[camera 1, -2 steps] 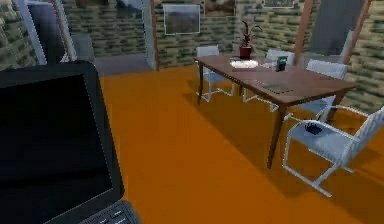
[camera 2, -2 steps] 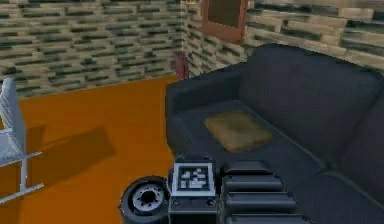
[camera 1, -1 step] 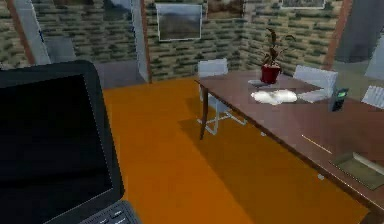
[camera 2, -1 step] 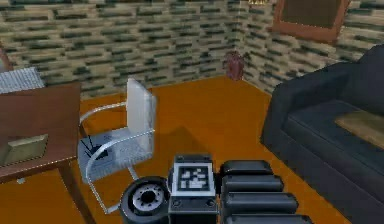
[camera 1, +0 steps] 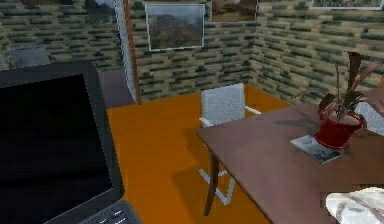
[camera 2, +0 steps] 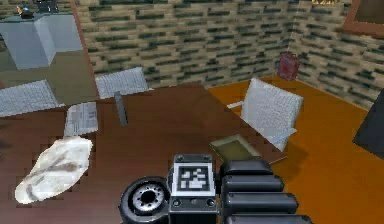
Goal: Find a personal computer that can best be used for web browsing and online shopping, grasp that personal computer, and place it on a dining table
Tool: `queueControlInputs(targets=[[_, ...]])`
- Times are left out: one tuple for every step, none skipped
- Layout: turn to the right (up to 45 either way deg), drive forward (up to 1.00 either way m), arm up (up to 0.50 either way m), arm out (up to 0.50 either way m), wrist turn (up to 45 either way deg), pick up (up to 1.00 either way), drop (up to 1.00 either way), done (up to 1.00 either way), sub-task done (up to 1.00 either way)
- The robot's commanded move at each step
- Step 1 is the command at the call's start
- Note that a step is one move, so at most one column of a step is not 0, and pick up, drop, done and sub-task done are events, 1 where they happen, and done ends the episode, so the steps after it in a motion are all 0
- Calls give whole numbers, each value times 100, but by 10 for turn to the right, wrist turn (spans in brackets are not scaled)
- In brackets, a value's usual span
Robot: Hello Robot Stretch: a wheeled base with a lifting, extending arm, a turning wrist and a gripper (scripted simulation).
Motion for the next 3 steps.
queueControlInputs(targets=[[-150,0,0,0,0,0,0,0,0],[0,10,0,0,0,0,0,0,0],[-180,0,0,0,0,0,0,0,0]])
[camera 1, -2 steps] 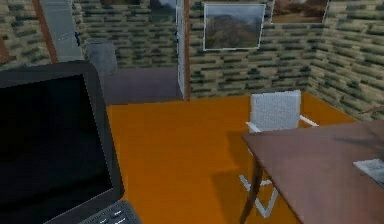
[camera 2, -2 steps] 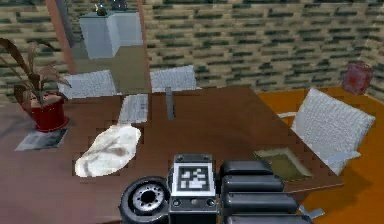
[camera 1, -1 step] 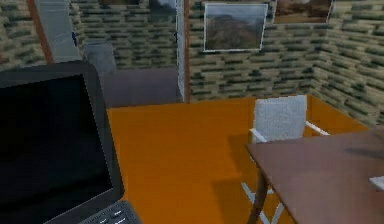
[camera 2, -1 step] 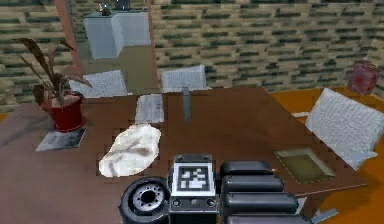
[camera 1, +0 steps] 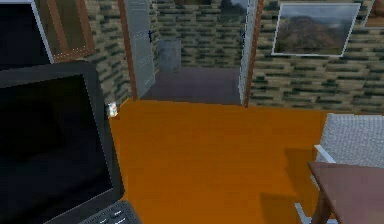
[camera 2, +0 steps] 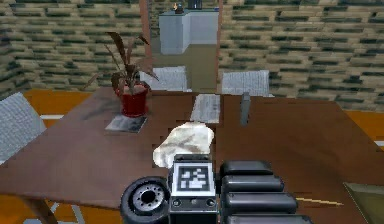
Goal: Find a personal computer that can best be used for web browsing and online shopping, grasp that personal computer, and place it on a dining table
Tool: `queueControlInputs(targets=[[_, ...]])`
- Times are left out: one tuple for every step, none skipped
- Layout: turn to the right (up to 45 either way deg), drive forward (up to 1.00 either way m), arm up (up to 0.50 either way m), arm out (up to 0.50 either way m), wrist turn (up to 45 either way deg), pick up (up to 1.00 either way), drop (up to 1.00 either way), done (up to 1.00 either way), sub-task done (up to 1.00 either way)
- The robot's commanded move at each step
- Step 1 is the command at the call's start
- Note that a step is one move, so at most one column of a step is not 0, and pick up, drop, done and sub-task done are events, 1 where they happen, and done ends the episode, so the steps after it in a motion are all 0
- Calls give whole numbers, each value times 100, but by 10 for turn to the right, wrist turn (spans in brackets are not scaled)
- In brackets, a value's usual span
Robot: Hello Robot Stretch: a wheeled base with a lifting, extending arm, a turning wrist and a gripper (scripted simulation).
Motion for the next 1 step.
queueControlInputs(targets=[[0,0,0,48,0,0,0,0,0]])
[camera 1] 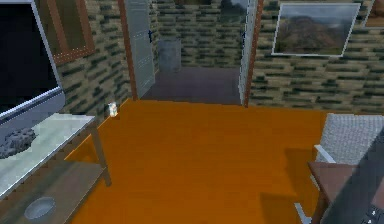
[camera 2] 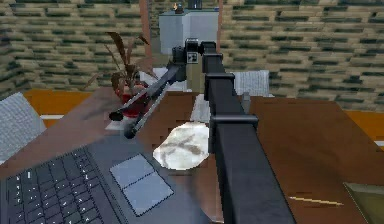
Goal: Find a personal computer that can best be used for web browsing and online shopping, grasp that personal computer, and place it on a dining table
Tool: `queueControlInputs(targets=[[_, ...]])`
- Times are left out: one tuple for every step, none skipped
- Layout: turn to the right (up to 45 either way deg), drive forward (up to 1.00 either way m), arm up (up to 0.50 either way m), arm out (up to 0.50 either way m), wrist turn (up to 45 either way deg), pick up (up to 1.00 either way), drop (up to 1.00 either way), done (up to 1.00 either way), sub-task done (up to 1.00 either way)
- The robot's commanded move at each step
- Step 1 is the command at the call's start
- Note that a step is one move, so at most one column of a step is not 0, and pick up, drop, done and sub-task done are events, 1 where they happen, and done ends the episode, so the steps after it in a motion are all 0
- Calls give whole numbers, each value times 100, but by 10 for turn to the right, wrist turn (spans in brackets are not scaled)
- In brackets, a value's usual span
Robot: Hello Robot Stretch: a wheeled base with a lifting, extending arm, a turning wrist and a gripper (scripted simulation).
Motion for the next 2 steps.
queueControlInputs(targets=[[0,0,0,0,450,0,0,0,0],[0,0,0,0,450,0,0,0,0]])
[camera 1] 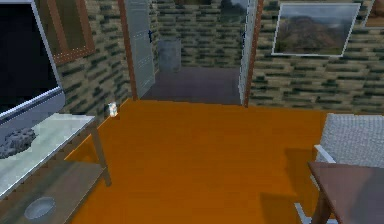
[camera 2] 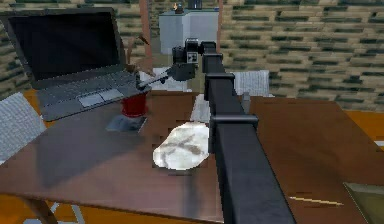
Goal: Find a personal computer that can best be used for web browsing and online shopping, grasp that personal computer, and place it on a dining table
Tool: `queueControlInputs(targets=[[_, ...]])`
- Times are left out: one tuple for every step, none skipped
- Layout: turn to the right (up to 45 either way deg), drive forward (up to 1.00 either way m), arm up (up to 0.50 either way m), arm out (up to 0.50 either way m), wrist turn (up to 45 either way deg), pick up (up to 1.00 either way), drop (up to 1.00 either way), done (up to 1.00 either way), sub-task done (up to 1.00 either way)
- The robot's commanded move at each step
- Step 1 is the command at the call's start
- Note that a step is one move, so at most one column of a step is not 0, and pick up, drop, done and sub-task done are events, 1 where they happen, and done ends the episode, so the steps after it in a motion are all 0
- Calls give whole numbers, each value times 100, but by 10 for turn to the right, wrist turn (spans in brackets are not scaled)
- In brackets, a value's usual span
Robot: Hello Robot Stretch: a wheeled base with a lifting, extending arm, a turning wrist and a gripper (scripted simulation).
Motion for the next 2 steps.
queueControlInputs(targets=[[0,0,0,0,360,0,0,0,0],[0,0,-32,0,0,0,0,0,0]])
